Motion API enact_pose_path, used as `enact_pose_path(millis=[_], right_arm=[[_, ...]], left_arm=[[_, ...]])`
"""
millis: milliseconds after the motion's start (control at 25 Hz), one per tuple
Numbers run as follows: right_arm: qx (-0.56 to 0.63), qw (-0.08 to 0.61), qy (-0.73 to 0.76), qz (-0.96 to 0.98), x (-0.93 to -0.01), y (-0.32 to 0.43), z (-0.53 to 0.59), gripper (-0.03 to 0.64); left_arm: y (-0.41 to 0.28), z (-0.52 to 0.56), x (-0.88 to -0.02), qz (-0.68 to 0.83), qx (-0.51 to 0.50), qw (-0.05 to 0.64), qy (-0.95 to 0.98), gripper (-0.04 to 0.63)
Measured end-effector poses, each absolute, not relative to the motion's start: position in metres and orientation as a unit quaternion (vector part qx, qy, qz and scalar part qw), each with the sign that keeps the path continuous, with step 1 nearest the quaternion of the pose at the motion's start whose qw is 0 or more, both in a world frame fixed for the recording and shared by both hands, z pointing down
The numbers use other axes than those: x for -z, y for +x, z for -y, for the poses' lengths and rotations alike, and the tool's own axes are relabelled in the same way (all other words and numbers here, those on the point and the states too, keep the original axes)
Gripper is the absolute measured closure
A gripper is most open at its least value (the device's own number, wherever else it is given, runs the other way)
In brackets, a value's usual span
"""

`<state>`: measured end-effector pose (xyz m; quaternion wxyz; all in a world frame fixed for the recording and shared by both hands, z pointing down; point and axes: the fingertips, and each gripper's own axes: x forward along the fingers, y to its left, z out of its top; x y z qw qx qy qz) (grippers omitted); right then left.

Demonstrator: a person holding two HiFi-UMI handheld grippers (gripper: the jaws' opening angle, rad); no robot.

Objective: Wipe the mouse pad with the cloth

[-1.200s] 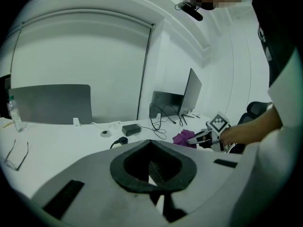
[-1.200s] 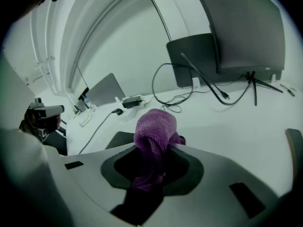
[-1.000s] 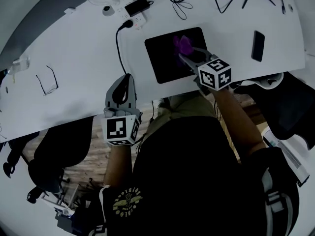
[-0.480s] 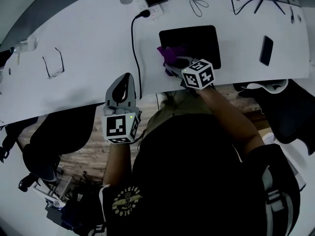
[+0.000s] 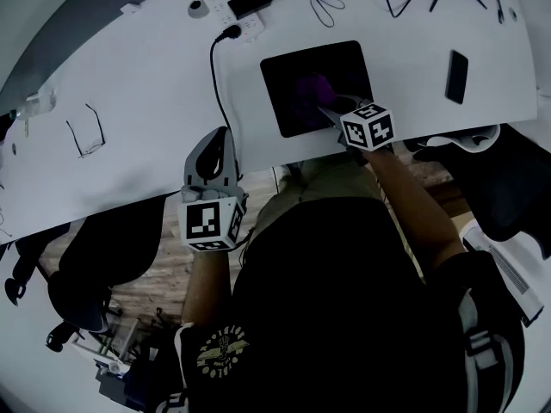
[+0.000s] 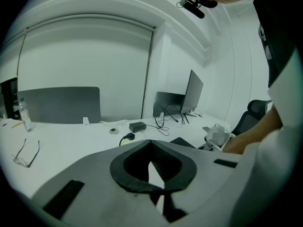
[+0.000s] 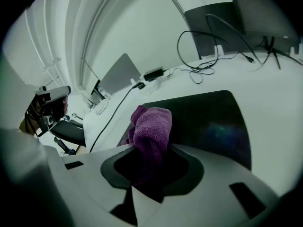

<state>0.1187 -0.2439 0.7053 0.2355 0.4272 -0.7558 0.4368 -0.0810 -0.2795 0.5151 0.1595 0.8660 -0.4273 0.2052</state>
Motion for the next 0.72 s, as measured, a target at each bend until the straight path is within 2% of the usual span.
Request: enact_pose_path(millis=[440, 720], right_arm=[[-0.445, 0.227, 0.498, 0.709, -0.71, 0.208, 0.226, 0.503], [-0.431, 0.247, 0.531, 0.687, -0.704, 0.248, 0.213, 0.503]], left_arm=[[-0.04, 0.294, -0.508, 0.398, -0.201, 0.145, 0.883, 0.594], [-0.039, 0.301, -0.477, 0.402, -0.188, 0.115, 0.889, 0.593]])
